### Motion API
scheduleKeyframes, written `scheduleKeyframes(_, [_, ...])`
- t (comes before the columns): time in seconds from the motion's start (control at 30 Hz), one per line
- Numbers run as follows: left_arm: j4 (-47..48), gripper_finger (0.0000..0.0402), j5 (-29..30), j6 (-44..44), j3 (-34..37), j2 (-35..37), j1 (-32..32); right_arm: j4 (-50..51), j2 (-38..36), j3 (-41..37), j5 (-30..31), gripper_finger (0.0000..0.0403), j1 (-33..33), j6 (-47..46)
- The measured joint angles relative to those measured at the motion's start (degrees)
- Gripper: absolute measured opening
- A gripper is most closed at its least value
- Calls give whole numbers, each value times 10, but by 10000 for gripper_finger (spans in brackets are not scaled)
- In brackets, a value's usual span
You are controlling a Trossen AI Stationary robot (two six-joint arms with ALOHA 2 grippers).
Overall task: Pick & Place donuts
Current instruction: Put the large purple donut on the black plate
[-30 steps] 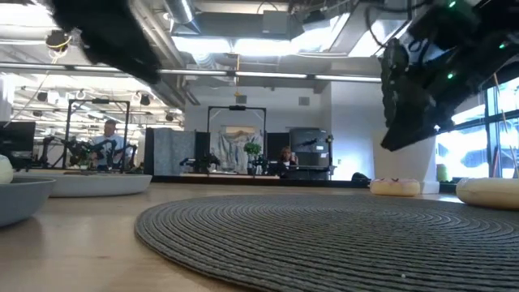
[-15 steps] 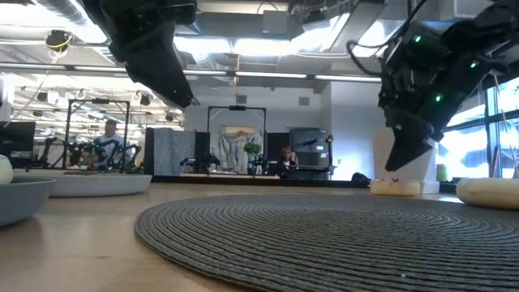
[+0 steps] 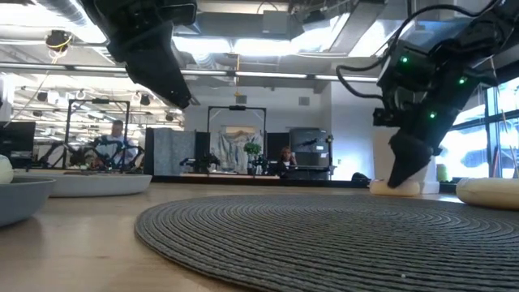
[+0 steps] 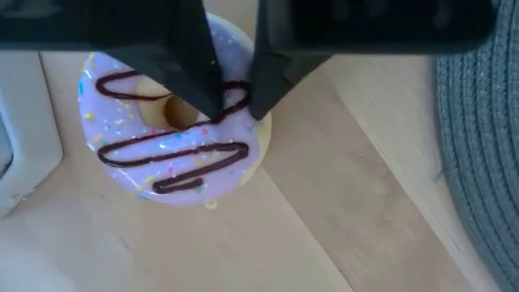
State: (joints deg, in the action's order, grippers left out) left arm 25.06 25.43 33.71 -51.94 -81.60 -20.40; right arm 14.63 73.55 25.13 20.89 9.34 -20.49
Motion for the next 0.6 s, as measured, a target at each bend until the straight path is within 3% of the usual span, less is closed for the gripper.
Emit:
scheduleKeyframes(0.17, [0,150,0,0,0,0,-1,2,-1,23,0,12,-6,31])
scheduleKeyframes(0.4, [0,149,1,0,0,0,-1,-3,8,124,-31,14,-80,99])
scheduleKeyframes(0.6, [0,146,1,0,0,0,-1,-3,88,239,-46,10,-175,164])
